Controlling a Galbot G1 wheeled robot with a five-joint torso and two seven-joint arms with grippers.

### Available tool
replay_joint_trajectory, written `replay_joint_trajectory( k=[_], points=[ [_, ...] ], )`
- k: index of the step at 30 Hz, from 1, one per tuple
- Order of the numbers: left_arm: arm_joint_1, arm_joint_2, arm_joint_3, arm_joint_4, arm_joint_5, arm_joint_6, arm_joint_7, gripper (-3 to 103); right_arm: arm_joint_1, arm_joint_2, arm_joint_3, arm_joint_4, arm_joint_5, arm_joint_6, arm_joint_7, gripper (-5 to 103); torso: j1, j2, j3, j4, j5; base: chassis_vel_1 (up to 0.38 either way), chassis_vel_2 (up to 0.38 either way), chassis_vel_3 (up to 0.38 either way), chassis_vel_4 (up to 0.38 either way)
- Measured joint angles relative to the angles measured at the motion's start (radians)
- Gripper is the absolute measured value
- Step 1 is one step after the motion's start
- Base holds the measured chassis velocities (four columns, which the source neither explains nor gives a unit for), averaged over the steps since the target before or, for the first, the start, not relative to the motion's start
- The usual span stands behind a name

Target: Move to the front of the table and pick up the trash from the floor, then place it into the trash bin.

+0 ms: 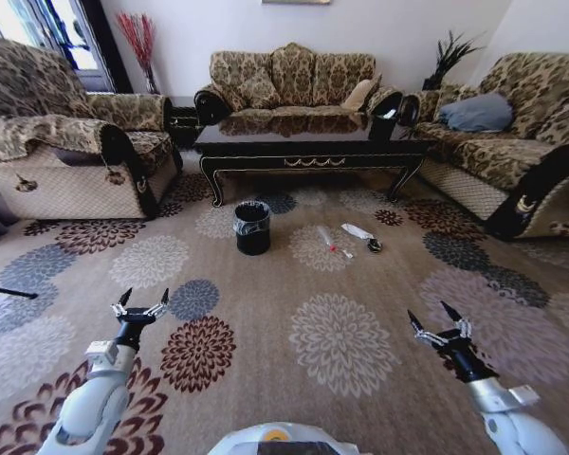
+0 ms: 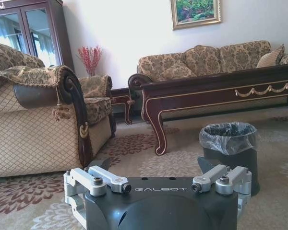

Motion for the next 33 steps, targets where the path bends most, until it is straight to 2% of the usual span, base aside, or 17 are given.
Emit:
replay_joint_trajectory(
  k=[33],
  points=[
    [0.02,-0.013,-0.003,-0.004,0.006,-0.006,0.002,100,-0.004,0.009,0.0,0.038,0.006,-0.004,-0.005,100,0.0,0.0,0.0,0.0001,0.0003,-0.168,0.17,0.162,-0.171]
  ],
)
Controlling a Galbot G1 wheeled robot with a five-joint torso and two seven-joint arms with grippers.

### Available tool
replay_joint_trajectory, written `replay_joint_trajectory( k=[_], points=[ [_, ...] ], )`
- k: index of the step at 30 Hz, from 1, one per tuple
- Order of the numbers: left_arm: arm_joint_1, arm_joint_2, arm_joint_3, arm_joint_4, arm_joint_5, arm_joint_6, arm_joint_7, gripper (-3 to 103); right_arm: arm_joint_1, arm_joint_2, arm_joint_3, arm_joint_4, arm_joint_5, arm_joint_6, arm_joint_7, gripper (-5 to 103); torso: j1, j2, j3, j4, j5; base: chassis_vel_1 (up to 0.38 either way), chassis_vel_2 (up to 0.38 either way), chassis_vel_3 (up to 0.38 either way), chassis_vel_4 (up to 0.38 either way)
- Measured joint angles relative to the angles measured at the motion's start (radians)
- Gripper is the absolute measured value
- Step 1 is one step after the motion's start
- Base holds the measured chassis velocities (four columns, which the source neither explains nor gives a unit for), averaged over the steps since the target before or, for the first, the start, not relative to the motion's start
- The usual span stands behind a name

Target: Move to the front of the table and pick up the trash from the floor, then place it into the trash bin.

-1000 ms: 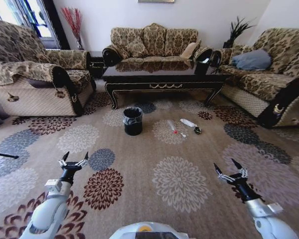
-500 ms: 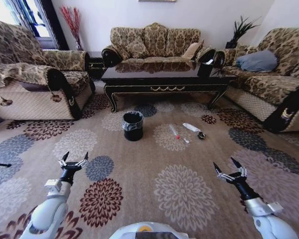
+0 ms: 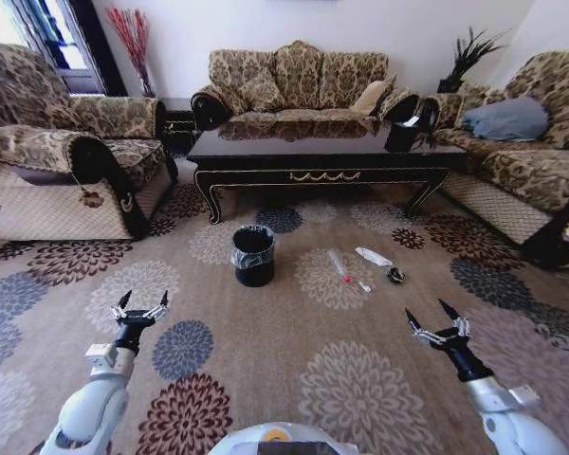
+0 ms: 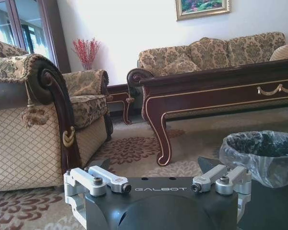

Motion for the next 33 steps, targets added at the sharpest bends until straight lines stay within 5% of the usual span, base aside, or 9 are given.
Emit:
replay_joint_trajectory(
  k=[33],
  points=[
    [-0.021,0.016,0.003,0.026,-0.013,-0.002,0.002,100,0.005,0.001,-0.015,0.013,-0.009,0.003,0.008,100,0.0,0.0,0.0,0.0,0.0,-0.182,0.177,0.174,-0.167]
  ],
)
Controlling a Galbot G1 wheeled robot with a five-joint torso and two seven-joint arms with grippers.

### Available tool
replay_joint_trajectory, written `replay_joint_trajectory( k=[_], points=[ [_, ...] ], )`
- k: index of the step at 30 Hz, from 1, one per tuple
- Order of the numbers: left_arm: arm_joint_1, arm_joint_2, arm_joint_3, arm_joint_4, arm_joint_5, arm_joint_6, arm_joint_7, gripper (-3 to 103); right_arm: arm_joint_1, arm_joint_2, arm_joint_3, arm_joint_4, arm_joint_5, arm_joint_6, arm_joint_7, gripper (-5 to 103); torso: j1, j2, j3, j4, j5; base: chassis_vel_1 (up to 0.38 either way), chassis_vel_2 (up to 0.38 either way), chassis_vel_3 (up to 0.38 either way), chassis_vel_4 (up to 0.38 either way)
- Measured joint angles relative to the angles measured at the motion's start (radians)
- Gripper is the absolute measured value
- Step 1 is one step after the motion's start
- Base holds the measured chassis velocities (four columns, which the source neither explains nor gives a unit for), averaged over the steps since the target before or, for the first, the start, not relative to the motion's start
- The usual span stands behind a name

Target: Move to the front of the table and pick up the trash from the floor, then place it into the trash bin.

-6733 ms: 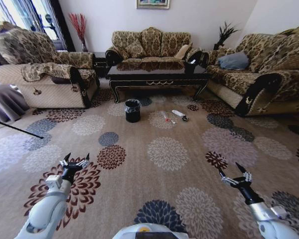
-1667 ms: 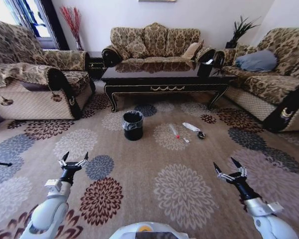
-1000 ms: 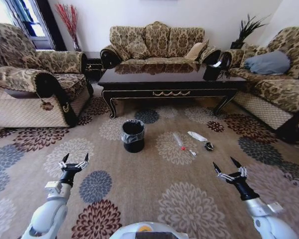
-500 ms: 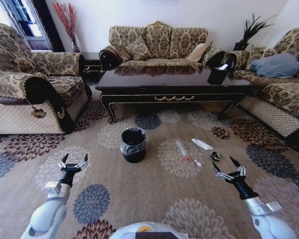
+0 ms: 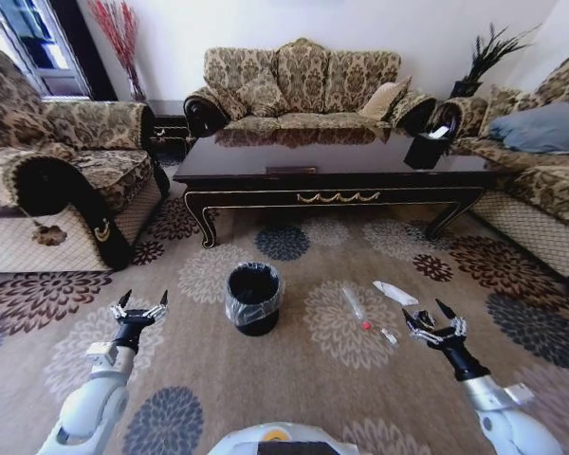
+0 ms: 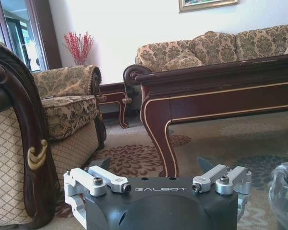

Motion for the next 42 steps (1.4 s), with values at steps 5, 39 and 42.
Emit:
replay_joint_trajectory(
  k=[5,39,42],
  points=[
    [-0.002,0.0,0.0,0.002,-0.007,0.001,0.0,100,-0.005,-0.001,-0.003,0.025,0.006,-0.018,-0.002,100,0.0,0.0,0.0,-0.0001,-0.0001,-0.02,0.022,0.044,-0.02],
    [-0.003,0.013,-0.004,0.014,-0.01,0.004,0.0,100,-0.006,0.011,-0.006,-0.006,0.005,0.011,-0.049,100,0.0,0.0,0.0,-0.0003,0.0001,-0.09,-0.082,0.091,0.089],
    [-0.026,0.038,-0.002,0.018,-0.038,0.044,-0.001,100,-0.004,0.015,-0.006,-0.011,-0.003,0.024,-0.046,100,0.0,0.0,0.0,-0.0001,0.0006,-0.177,-0.205,0.189,0.2]
  ],
)
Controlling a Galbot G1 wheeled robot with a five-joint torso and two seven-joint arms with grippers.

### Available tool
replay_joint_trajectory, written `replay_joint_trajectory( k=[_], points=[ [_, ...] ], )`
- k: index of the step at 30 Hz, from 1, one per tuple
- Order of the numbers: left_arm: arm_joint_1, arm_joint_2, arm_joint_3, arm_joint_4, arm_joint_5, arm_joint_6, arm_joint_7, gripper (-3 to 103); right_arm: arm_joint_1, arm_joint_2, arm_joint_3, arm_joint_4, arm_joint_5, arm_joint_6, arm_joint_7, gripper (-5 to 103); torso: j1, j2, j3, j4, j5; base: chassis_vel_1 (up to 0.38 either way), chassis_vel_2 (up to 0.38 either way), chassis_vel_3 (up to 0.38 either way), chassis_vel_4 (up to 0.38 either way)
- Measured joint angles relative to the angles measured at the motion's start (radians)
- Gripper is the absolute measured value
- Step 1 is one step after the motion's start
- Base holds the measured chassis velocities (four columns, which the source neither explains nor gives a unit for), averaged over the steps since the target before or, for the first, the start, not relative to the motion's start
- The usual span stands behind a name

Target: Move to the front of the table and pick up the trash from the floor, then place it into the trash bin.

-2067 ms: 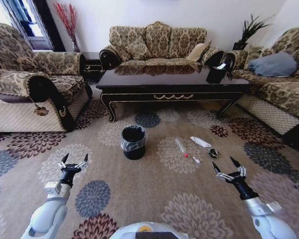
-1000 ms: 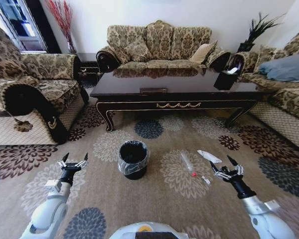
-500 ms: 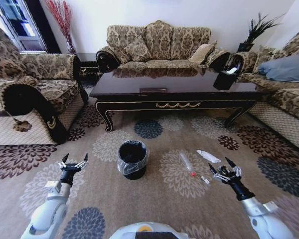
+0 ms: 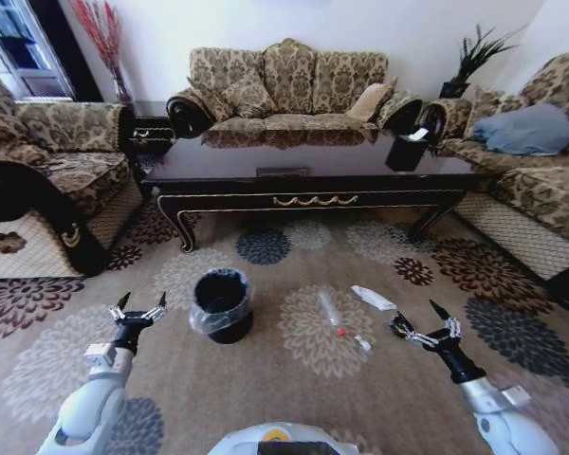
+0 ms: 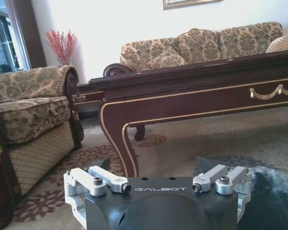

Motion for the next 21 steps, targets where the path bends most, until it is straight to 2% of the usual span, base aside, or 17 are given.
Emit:
replay_joint_trajectory(
  k=[1,3,4,5,7,10,12,14,17,18,21],
  points=[
    [0.0,0.0,0.0,0.0,0.0,0.0,0.0,100,0.0,0.0,0.0,0.0,0.0,0.0,0.0,100,0.0,0.0,0.0,0.0,0.0,-0.102,-0.149,0.176,0.181],
    [-0.018,0.017,0.0,-0.015,-0.04,0.069,-0.019,100,0.0,0.004,0.0,-0.004,-0.001,0.007,0.003,100,0.0,0.0,0.0,-0.0003,-0.0001,-0.072,-0.071,0.073,0.072],
    [-0.029,0.025,-0.002,-0.034,-0.075,0.124,-0.052,100,0.0,0.006,0.0,-0.007,-0.001,0.011,0.005,100,0.0,0.0,0.0,-0.0002,-0.0005,0.0,0.0,0.0,0.0],
    [-0.029,0.025,-0.002,-0.034,-0.075,0.124,-0.052,100,0.0,0.006,0.0,-0.007,-0.001,0.011,0.005,100,0.0,0.0,0.0,-0.0002,-0.0005,0.0,0.0,0.0,0.0],
    [-0.046,0.041,-0.005,-0.064,-0.137,0.21,-0.111,100,0.001,0.008,0.0,-0.012,-0.002,0.016,0.006,100,0.0,0.0,0.0,-0.0003,-0.0015,0.03,0.026,-0.018,-0.018],
    [-0.062,0.072,-0.021,-0.087,-0.206,0.301,-0.158,100,0.02,-0.002,-0.014,-0.025,-0.01,0.017,0.009,100,0.0,0.0,0.0,0.0008,-0.0007,0.046,0.058,-0.036,-0.039],
    [-0.072,0.082,-0.021,-0.084,-0.219,0.321,-0.167,100,0.026,-0.003,-0.019,-0.03,-0.013,0.017,0.01,100,0.0,0.0,0.0,0.0009,-0.0009,0.026,0.056,-0.01,-0.01],
    [-0.091,0.1,-0.013,-0.06,-0.232,0.338,-0.173,100,0.034,-0.006,-0.029,-0.034,-0.015,0.017,0.012,100,0.0,0.0,0.0,0.0,-0.0004,0.0,0.0,0.0,0.0],
    [-0.109,0.109,0.0,-0.034,-0.253,0.343,-0.174,100,0.049,-0.017,-0.044,-0.038,-0.015,0.014,0.014,100,0.0,0.0,0.0,-0.0002,-0.0003,0.0,0.0,0.0,0.0],
    [-0.124,0.113,0.014,-0.021,-0.261,0.343,-0.173,100,0.053,-0.02,-0.048,-0.039,-0.015,0.013,0.014,100,0.0,0.0,0.0,0.0006,-0.0006,0.0,0.0,0.0,0.0],
    [-0.169,0.122,0.072,0.005,-0.277,0.341,-0.17,100,0.051,-0.022,-0.049,-0.039,-0.014,0.012,0.015,100,0.0,0.0,0.0,0.0003,-0.0006,0.0,0.0,0.0,0.0]
  ],
)
